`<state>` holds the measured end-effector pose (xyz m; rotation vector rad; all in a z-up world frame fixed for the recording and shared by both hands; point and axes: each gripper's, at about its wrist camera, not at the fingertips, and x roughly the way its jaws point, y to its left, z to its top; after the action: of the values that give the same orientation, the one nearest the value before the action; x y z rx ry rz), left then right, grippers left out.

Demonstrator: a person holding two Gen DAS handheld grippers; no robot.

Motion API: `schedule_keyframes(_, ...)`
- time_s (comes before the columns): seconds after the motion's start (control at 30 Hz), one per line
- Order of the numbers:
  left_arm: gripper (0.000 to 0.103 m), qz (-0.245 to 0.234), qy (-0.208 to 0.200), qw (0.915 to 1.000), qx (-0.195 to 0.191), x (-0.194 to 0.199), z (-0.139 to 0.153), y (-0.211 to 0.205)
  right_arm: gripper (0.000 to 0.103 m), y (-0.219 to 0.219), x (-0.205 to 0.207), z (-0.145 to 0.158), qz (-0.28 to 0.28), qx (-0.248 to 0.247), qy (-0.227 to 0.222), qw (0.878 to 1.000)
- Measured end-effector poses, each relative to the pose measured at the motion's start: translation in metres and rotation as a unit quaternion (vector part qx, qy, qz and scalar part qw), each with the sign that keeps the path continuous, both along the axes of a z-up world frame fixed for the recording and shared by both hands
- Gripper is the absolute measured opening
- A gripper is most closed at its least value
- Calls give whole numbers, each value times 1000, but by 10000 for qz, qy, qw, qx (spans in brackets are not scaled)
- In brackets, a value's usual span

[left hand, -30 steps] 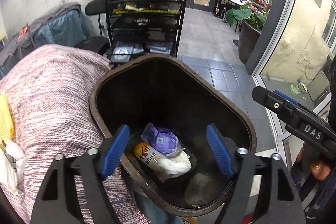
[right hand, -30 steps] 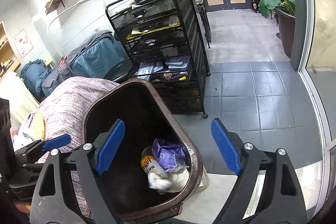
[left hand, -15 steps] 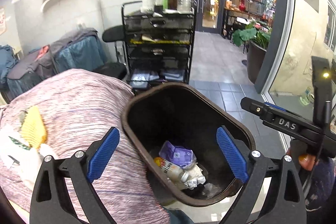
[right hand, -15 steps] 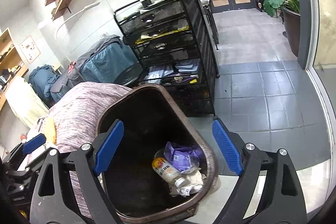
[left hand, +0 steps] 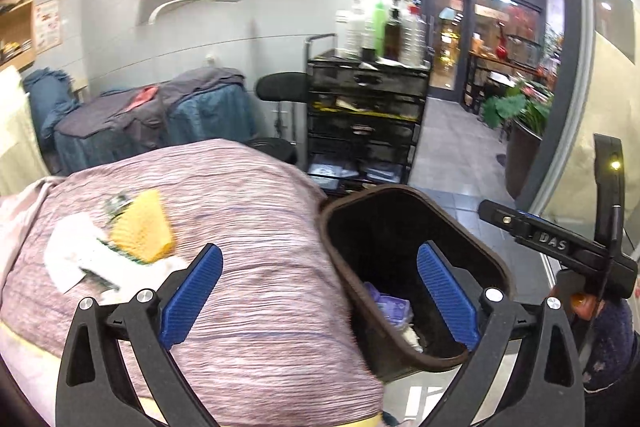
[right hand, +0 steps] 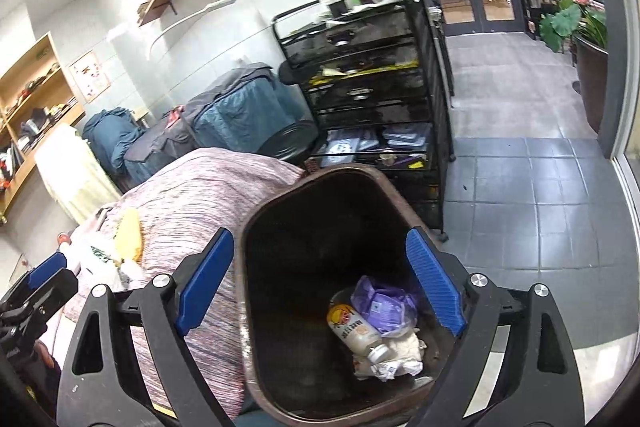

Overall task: Collect trash
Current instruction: 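Move both grippers back over the remaining trash on the bed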

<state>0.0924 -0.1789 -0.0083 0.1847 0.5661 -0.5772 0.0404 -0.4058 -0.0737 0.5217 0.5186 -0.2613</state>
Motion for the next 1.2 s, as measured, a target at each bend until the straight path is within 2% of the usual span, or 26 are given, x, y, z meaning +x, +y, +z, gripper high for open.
schedule_keyframes(0.4, 96, 1094, 127, 9938, -158, 21, -1, 96, 87, 64, 34, 13, 960, -159, -94, 9952)
schedule_keyframes(0.67, 96, 1874, 378, 9815, -139, 34, -15, 168, 88, 118, 63, 21, 1739, -291, -70, 9843)
schedule_keyframes(0.8, 96, 2166, 620, 9742, -98, 41, -28, 198, 88, 150, 81, 22, 2235, -343, 34, 9741)
schedule_keyframes(0.93, 96, 2226, 754, 9719, -97, 47, -32, 213, 88, 185, 102, 19, 2731, -405, 206, 9609)
schedule_keyframes(1.2, 96, 2404, 942, 9658, -225, 59, -36, 234, 88, 261, 144, 11, 3587, -927, 733, 9259)
